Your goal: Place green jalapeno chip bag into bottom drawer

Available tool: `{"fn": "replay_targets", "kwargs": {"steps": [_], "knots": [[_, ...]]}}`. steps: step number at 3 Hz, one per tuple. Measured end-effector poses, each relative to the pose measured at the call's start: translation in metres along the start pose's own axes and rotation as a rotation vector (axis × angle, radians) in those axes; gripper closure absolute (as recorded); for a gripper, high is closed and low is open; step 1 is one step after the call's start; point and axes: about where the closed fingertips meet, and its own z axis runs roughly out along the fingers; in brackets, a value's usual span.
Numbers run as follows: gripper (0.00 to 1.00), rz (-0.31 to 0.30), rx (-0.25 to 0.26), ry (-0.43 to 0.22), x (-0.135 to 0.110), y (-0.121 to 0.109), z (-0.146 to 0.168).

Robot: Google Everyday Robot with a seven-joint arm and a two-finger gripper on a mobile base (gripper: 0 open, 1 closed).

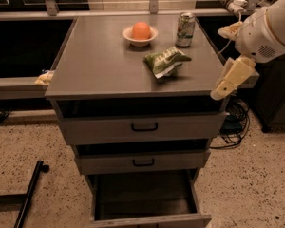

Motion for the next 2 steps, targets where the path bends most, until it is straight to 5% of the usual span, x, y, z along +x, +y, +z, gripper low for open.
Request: {"fn": "replay_targets", "kwargs": {"steps": [2], "knots": [[0.00, -0.024, -0.004, -0.047, 0.004, -0.039, 0.052]]}}
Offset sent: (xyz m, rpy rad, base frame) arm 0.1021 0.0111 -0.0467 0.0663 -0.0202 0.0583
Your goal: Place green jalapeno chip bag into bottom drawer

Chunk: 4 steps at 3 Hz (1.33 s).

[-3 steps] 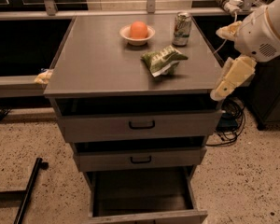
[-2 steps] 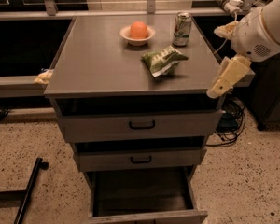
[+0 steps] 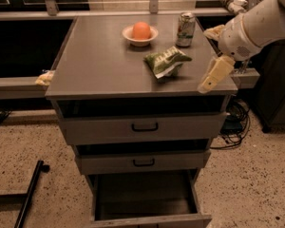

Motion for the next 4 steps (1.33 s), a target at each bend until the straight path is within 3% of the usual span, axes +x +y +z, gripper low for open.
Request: {"fn": "replay_targets", "kwargs": {"steps": [3, 4], "knots": [[0.00, 0.021, -0.091, -0.139, -0.025, -0.040, 0.081], [0.19, 0.030, -0.121, -0.182, -0.037, -0.046, 0.104]]}}
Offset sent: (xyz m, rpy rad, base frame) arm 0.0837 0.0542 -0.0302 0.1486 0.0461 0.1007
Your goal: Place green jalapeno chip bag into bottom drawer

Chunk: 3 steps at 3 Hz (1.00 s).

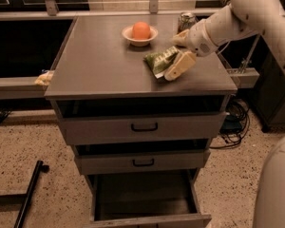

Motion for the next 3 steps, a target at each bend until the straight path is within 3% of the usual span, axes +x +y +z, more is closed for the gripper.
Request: {"fn": "replay_targets", "kwargs": {"steps": [1, 2, 3], "knots": [[0.42, 0.002, -0.024, -0.022, -0.003, 0.000, 0.010], [0.66, 0.004, -0.036, -0.015, 0.001, 0.009, -0.004], [0.89, 0.001, -0.026, 0.009, 0.007, 0.028, -0.042]]}}
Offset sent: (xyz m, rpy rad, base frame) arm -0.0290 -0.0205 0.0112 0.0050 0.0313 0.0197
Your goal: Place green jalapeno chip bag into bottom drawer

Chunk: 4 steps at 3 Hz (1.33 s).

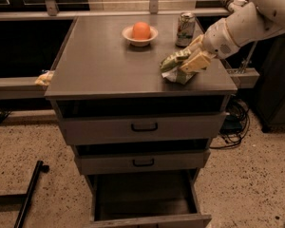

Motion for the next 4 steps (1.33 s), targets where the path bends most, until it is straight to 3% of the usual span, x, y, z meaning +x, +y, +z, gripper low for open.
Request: {"fn": "replay_targets", "kwargs": {"steps": [1, 2, 3, 4], "knots": [[1.00, -0.009, 0.030, 0.007, 0.004, 0.027, -0.045], [1.00, -0.021, 0.044, -0.025, 0.003, 0.065, -0.090], [1.00, 0.012, -0.002, -0.094, -0.005, 0.115, -0.141], [1.00, 0.016, -0.031, -0.103, -0.005, 0.124, -0.141]]}}
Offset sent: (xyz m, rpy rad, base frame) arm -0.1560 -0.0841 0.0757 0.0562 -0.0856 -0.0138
